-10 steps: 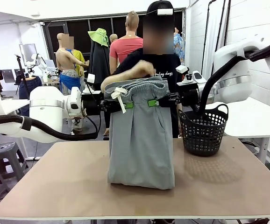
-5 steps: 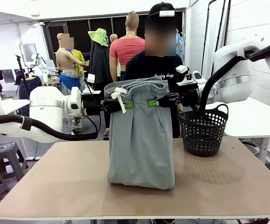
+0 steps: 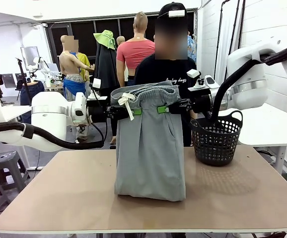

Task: Fold the training pants.
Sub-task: Fold the Training pants in half.

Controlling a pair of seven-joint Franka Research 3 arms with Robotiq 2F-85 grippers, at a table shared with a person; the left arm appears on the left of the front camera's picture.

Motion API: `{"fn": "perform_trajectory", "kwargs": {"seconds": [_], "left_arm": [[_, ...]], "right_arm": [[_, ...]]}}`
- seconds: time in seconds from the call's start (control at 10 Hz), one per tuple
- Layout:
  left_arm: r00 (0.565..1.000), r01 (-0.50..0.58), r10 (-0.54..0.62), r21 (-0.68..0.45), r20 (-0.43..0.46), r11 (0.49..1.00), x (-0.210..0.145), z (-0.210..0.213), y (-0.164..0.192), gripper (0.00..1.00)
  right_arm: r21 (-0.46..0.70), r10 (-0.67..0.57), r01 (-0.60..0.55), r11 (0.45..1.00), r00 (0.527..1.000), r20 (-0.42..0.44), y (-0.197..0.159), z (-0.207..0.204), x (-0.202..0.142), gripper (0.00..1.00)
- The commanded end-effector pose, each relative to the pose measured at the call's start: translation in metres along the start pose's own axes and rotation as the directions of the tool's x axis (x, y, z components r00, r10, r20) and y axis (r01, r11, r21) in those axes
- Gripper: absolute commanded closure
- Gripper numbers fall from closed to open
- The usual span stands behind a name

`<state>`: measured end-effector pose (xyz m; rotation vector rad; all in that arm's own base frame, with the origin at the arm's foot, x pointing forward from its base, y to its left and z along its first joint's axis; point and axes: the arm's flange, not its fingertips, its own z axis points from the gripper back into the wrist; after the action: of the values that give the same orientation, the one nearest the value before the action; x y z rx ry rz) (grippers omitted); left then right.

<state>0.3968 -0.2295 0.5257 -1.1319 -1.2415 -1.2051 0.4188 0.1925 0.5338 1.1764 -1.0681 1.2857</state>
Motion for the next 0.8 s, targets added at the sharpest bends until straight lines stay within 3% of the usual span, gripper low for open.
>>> {"fn": "perform_trajectory", "kwargs": {"seconds": [0.0,0.7], "left_arm": [[1.000,0.003,-0.003,0.010,-0.007,1.000,0.0041,0.0001,-0.0012,1.00],[1.000,0.003,-0.003,0.010,-0.007,1.000,0.0041,0.0001,-0.0012,1.00]], "right_arm": [[0.000,-0.008,0.008,1.000,1.000,0.010,0.0010,0.0000,0.0009,1.00],[0.000,0.000,0.000,1.000,1.000,0.000,0.0000,0.0000,0.0000,1.00]]}}
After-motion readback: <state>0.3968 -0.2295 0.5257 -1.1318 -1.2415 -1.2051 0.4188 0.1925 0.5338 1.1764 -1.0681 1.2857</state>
